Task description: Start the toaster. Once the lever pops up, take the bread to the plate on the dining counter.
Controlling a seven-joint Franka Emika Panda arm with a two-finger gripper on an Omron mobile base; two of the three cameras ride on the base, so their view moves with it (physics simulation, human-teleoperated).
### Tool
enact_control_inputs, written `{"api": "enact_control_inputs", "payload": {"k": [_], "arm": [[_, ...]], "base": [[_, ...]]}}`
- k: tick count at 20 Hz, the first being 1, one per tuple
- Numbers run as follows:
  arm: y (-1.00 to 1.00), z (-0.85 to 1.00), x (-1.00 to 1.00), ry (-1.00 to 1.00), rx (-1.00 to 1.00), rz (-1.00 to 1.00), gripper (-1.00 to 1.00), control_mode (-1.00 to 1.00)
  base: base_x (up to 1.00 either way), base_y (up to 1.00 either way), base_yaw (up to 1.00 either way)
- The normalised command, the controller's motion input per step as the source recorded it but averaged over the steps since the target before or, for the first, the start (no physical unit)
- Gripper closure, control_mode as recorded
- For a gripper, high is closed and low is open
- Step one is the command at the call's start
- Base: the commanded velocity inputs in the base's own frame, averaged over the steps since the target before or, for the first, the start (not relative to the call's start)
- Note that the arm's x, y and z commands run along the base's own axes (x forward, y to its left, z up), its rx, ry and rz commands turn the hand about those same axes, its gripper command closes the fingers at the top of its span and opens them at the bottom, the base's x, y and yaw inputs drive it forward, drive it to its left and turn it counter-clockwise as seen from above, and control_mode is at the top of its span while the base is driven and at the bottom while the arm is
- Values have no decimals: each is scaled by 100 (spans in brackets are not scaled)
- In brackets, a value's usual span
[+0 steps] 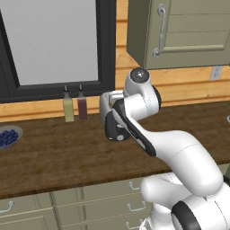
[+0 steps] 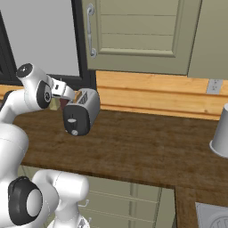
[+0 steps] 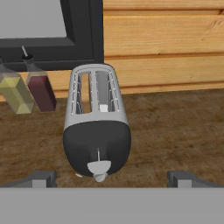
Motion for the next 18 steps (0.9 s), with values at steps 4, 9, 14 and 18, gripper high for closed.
{"api": "enact_control_inputs", "payload": {"k": [4,9,14,18], "arm": [[0,0,0,0,0,0,-100,-100],[0,0,0,0,0,0,-100,-100],[0,0,0,0,0,0,-100,-100],[0,0,0,0,0,0,-100,-100]], "base": [[0,0,0],[0,0,0],[0,0,0],[0,0,0]]}}
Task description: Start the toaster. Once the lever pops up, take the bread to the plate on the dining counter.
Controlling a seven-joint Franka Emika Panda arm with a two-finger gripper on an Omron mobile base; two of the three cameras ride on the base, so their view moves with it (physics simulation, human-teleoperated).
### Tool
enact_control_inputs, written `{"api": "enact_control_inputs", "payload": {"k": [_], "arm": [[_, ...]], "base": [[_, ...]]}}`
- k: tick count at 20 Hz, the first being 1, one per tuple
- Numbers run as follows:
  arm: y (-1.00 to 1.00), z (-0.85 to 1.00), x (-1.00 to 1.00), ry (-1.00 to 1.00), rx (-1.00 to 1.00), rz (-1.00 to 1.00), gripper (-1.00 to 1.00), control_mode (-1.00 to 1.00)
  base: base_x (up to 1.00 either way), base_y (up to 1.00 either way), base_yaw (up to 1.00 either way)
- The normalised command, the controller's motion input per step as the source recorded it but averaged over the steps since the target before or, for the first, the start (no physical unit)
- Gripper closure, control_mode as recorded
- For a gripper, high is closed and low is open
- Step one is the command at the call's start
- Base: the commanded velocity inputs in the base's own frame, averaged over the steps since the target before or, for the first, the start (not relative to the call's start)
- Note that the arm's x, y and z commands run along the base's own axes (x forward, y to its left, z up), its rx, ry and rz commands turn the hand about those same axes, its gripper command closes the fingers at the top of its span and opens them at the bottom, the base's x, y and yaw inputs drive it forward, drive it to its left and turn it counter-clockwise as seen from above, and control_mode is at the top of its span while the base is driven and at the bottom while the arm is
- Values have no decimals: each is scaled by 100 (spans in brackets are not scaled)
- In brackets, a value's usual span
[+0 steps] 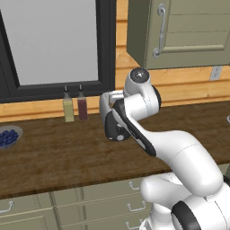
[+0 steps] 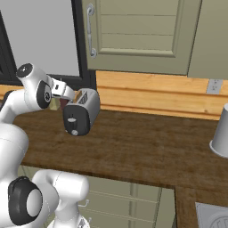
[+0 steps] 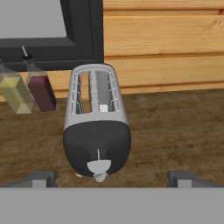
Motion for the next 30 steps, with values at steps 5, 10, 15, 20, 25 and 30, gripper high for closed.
{"api": "enact_control_inputs", "payload": {"k": [5,10,15,20,25,30], "arm": [[0,0,0,0,0,0,-100,-100],[0,0,0,0,0,0,-100,-100],[0,0,0,0,0,0,-100,-100],[0,0,0,0,0,0,-100,-100],[0,0,0,0,0,0,-100,-100],[0,0,0,0,0,0,-100,-100]], "base": [[0,0,0],[0,0,0],[0,0,0],[0,0,0],[0,0,0],[0,0,0]]}}
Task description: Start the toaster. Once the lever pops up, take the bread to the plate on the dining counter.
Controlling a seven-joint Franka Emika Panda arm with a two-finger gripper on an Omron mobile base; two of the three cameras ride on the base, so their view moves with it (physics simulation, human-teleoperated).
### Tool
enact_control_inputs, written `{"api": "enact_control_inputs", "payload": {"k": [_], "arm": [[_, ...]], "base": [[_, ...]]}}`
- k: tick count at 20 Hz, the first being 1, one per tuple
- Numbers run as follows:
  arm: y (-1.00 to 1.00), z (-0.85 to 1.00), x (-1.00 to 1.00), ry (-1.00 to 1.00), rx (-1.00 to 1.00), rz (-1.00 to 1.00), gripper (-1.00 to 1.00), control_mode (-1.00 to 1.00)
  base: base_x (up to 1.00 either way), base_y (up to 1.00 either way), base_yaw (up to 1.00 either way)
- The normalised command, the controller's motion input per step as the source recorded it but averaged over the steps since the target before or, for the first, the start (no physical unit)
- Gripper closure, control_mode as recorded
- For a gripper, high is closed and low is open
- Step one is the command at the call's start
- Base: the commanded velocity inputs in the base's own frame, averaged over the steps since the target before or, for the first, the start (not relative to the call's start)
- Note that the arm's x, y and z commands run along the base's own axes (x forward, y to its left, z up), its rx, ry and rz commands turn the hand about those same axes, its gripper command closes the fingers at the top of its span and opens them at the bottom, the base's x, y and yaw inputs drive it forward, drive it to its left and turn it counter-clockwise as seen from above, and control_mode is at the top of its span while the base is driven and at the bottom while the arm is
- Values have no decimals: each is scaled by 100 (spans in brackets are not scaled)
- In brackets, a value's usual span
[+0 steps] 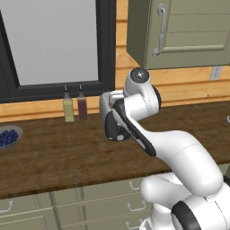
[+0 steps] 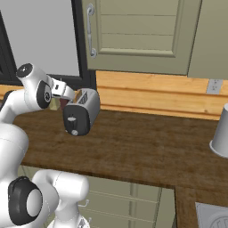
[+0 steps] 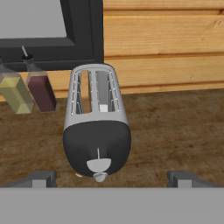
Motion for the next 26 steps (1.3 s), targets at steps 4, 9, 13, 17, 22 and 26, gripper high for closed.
{"api": "enact_control_inputs", "payload": {"k": [4,9,13,17,22,26], "arm": [[0,0,0,0,0,0,-100,-100],[2,0,-10,0,0,0,-100,-100],[27,-4,-3,0,0,0,-100,-100],[35,-23,15,0,0,0,-100,-100],[11,-26,41,0,0,-1,-100,-100],[0,-22,60,0,0,-4,-100,-100]], "base": [[0,0,0],[0,0,0],[0,0,0],[0,0,0],[0,0,0],[0,0,0]]}}
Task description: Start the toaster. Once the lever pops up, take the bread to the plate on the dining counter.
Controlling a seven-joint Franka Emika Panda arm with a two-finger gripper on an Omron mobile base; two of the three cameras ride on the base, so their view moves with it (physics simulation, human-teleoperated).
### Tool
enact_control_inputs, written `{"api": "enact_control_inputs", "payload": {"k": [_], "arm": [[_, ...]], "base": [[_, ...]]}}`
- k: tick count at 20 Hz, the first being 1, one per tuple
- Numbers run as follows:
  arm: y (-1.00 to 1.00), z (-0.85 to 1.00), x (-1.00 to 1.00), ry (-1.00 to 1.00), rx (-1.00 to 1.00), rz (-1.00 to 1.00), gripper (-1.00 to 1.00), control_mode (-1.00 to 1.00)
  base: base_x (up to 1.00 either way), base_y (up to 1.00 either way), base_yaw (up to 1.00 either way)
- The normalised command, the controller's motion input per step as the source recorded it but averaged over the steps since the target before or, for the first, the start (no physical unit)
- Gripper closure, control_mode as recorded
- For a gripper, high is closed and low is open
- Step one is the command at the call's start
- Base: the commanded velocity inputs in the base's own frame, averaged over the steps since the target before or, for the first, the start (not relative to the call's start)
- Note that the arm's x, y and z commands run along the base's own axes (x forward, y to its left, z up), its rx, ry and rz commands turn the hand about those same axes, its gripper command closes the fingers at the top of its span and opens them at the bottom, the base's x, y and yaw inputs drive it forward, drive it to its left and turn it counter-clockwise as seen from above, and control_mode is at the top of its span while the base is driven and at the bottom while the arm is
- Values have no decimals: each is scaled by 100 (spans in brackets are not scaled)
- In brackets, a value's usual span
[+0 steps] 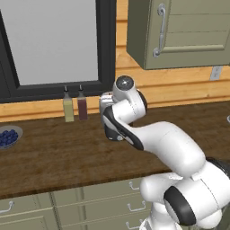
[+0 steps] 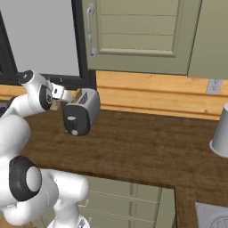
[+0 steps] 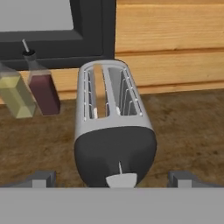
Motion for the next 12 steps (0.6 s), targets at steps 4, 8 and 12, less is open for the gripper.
{"api": "enact_control_inputs", "payload": {"k": [4,8,12], "arm": [[0,-17,62,0,0,-5,-100,-100],[0,-18,61,2,0,-3,-100,-100],[0,-24,51,7,0,-3,-100,-100]], "base": [[0,0,0],[0,0,0],[0,0,0]]}}
